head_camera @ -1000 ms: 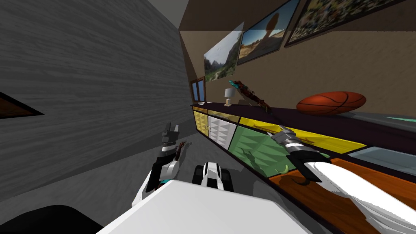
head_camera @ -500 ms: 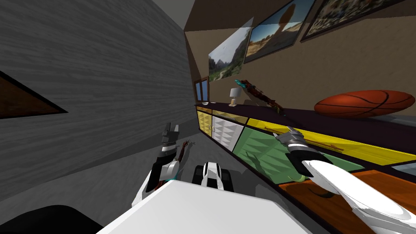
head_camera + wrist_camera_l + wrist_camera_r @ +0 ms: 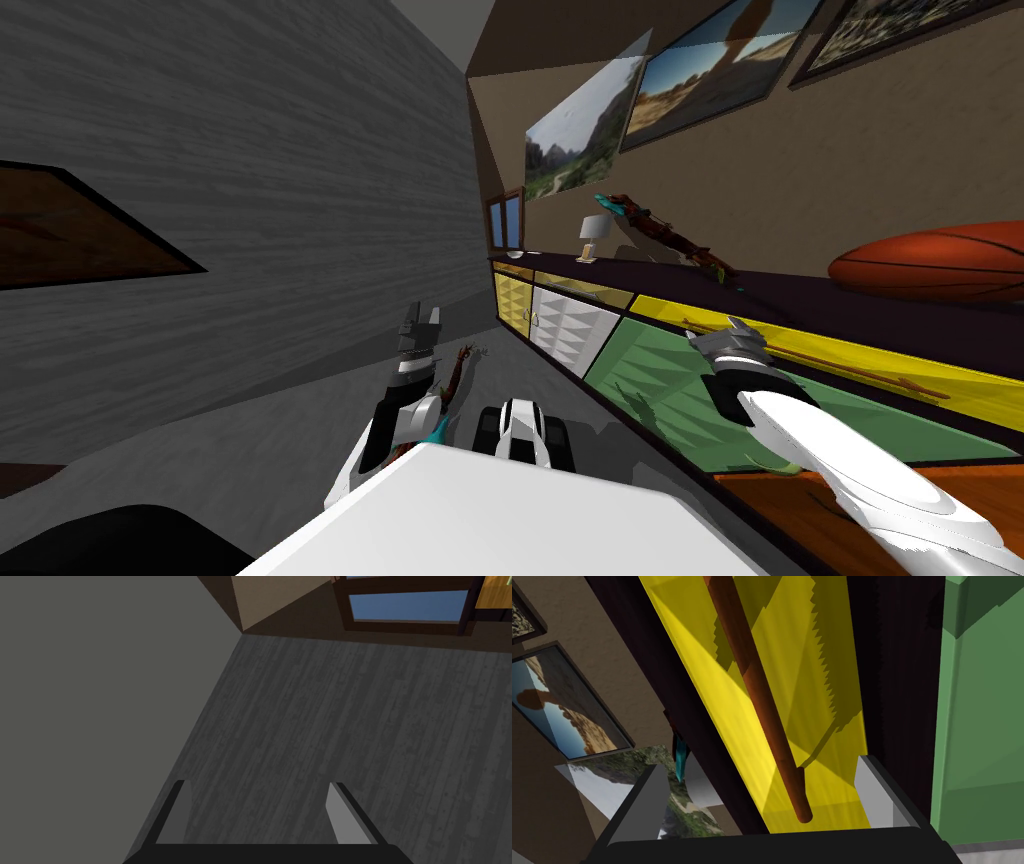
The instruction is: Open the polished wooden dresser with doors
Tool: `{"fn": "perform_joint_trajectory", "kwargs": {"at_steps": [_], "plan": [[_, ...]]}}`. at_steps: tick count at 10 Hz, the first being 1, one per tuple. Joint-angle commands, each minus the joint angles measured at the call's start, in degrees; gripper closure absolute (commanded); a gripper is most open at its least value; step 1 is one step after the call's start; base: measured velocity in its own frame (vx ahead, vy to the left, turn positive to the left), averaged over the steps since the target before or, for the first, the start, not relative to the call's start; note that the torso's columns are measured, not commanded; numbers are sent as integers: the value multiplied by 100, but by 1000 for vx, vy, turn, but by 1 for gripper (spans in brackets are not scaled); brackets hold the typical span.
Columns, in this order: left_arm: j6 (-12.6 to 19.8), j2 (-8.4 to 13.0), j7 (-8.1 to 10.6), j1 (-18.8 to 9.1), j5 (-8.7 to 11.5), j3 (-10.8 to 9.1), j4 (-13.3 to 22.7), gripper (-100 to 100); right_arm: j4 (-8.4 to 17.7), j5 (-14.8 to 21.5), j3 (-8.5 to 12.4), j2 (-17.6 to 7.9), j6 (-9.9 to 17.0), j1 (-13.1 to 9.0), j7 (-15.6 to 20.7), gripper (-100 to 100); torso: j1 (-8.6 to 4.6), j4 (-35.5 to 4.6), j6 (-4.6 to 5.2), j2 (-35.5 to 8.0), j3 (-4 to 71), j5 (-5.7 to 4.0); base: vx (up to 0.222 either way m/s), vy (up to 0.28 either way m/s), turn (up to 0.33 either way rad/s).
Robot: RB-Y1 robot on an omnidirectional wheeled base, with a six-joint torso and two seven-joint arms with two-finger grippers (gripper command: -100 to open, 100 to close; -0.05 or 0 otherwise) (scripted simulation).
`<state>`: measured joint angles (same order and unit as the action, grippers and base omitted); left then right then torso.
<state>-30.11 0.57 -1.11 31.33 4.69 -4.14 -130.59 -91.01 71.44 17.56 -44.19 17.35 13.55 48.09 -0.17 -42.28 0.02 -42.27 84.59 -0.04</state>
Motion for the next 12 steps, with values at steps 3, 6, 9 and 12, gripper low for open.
{"fn": "perform_joint_trajectory", "kwargs": {"at_steps": [3, 6, 9, 12], "plan": [[0, 0, 0, 0, 0, 0, 0, 0, 388, -38, -47, 88, 465, -230, -25, -100, 19, -1, -2, -4, -3, 5, 17, 77, 65], [0, 1, 0, 1, 0, -1, 0, 0, 403, -101, -12, -16, 359, -229, -21, -100, -4, 3, -1, 14, 7, -1, 48, 14, -2], [0, 0, 0, -1, 0, 0, 0, 0, 370, -148, 7, -70, 310, -212, -28, 100, 45, -15, 7, -39, -24, 14, -53, 67, -23], [0, -1, 0, -2, 0, 1, 0, 0, 312, -204, 27, -134, 256, -183, -35, 100, 36, -22, 13, -41, -26, 22, -135, 145, -46]]}}
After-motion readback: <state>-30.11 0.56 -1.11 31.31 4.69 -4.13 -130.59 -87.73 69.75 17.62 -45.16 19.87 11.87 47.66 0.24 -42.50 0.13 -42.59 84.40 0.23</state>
